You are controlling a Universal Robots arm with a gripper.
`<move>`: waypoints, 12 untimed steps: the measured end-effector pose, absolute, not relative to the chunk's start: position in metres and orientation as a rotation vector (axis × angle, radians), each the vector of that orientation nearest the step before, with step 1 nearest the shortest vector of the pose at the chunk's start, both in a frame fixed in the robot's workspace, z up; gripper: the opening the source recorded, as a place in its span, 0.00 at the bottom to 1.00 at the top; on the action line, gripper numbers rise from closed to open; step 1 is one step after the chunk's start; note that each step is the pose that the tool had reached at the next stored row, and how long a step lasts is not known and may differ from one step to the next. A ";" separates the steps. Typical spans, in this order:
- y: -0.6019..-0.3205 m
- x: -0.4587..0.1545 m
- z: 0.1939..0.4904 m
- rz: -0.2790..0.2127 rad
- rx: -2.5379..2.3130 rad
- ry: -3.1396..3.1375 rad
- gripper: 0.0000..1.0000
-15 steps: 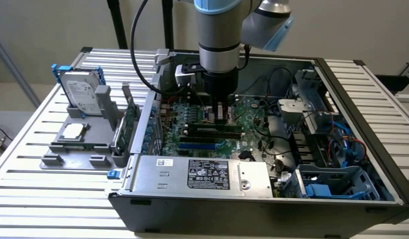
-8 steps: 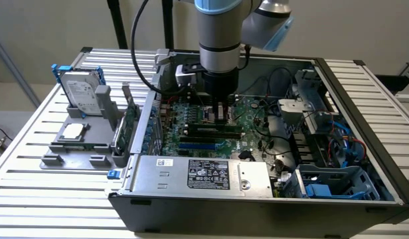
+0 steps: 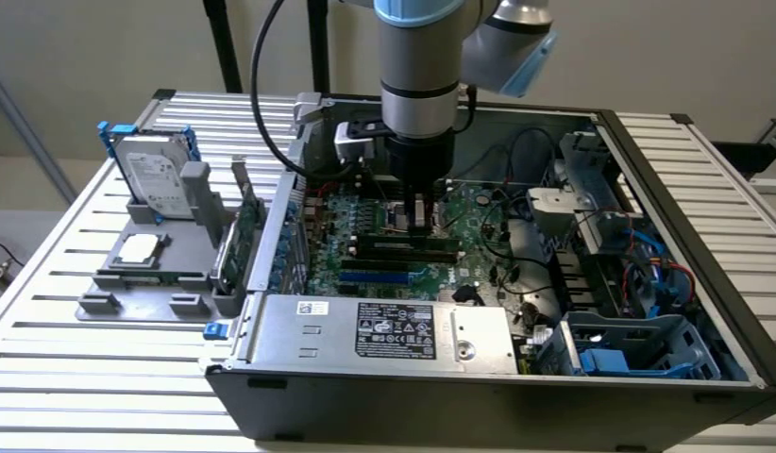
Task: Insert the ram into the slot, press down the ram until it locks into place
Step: 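Insert the ram into the slot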
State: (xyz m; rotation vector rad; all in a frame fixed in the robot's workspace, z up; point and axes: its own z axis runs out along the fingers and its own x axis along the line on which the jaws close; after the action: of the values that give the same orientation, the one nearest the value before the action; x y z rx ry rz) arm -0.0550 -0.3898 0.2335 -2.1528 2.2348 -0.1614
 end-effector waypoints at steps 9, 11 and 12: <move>-0.390 -0.054 0.232 -0.157 -2.162 2.230 0.13; -0.390 -0.054 0.231 -0.156 -2.164 2.229 0.13; -0.390 -0.054 0.231 -0.156 -2.165 2.228 0.13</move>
State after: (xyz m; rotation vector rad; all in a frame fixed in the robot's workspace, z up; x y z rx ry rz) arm -0.0544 -0.3898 0.2310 -2.1649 2.2282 -0.1558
